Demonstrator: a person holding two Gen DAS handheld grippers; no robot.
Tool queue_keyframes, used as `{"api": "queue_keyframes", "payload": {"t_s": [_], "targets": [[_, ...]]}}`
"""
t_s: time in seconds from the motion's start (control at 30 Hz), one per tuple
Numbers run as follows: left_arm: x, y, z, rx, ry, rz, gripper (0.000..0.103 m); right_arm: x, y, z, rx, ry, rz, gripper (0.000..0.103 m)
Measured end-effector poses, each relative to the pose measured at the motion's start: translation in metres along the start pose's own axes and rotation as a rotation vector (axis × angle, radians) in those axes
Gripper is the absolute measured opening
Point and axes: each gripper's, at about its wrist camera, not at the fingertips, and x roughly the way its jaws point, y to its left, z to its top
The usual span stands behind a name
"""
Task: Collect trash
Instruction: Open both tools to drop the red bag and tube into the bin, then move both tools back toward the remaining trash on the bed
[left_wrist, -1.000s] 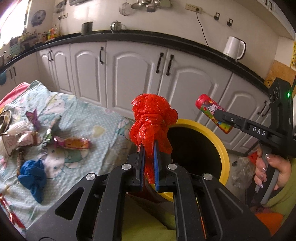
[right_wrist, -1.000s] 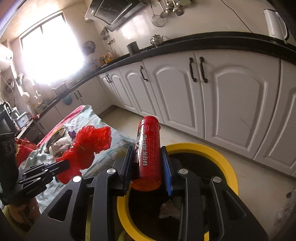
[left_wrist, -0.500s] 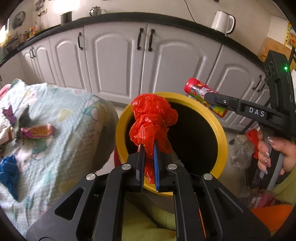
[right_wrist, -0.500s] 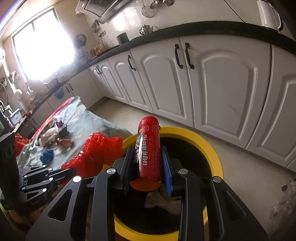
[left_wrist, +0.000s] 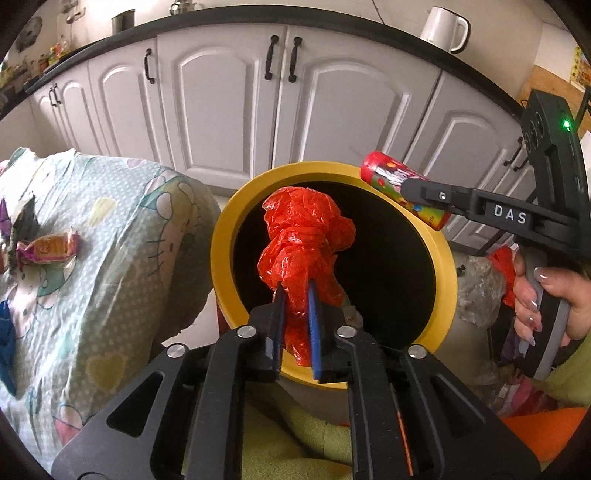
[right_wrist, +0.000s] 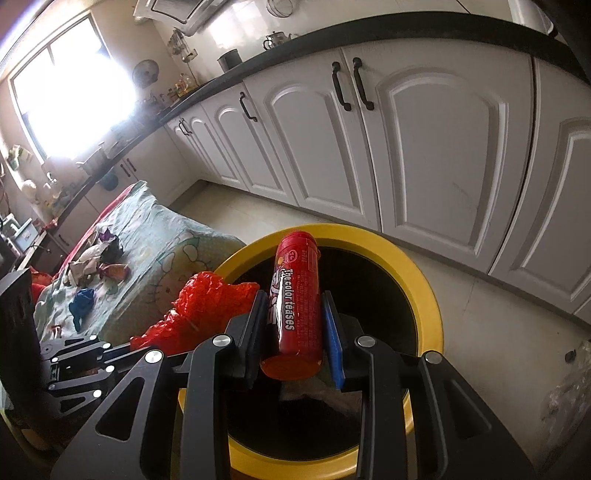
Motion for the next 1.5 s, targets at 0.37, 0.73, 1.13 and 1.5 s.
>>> {"api": "queue_keyframes", "payload": {"t_s": [0.37,0.73,1.13,1.5], "targets": [[-0.018,0.026,0.0,-0.104,-0.06,0.012,0.077,-0.001,-0.006,0.002,0.033,-0.002,-0.014,0.053],[-0.062,0.051,0.001,-0.176,-0.2,0.103,0.092,-0.017,0.02,0.012,-0.032,-0.057,0.012,0.062],[-0.093,0.078,-0.006,-0.248,-0.274,0.146,0.092,-0.033,0.073,0.018,-0.164,-0.113,0.043,0.071],[-0.116,0.099,-0.014,-0.301,-0.33,0.185,0.092,-0.03,0.105,0.015,-0.25,-0.097,0.063,0.073]]}}
